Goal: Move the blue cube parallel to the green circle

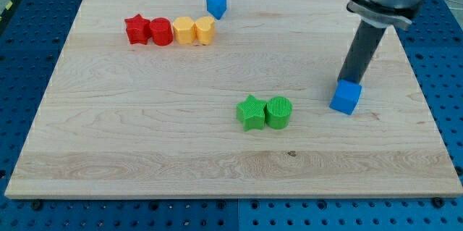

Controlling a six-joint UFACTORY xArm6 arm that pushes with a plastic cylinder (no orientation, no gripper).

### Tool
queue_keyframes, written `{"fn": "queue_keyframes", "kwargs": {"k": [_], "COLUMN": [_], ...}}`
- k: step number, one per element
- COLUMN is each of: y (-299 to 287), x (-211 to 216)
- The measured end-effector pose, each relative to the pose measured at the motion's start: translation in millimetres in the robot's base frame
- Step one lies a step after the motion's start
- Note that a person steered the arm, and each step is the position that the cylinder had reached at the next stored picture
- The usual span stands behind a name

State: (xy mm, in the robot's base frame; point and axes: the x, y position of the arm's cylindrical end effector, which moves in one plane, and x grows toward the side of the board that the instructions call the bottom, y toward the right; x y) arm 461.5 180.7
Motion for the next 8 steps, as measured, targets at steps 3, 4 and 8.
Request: {"fn": "queue_keyframes", "kwargs": {"k": [3, 4, 8], "y": [33, 33, 17], "x": [44, 69, 48]}}
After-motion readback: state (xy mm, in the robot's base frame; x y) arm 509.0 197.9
